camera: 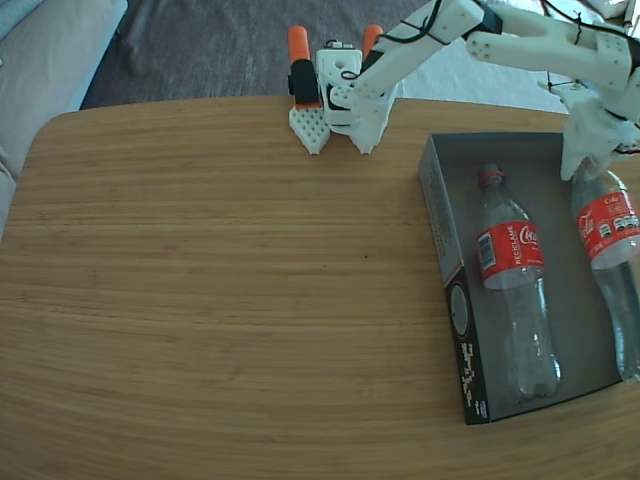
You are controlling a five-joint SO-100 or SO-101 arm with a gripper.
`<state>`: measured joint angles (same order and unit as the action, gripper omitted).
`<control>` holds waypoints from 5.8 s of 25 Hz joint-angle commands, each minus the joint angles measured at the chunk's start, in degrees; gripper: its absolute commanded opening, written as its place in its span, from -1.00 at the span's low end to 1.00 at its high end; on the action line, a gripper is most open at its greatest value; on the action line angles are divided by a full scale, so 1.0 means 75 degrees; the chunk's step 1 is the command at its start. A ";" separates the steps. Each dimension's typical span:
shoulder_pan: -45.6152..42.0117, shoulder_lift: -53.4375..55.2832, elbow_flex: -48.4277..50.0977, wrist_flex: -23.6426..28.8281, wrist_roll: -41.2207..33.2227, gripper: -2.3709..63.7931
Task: Grasp the bottles and put them in the box.
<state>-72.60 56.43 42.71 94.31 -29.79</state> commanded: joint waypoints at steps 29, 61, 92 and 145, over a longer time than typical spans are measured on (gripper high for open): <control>0.0023 0.0164 0.0188 0.0199 -0.0023 -0.94; 0.0691 0.0129 -0.0305 0.0316 0.0082 0.09; 0.6855 0.6047 0.4359 -0.1359 0.1066 -0.33; 0.8566 1.5703 1.5363 -0.4102 0.4348 -0.94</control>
<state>-8.35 173.94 158.29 64.51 2.37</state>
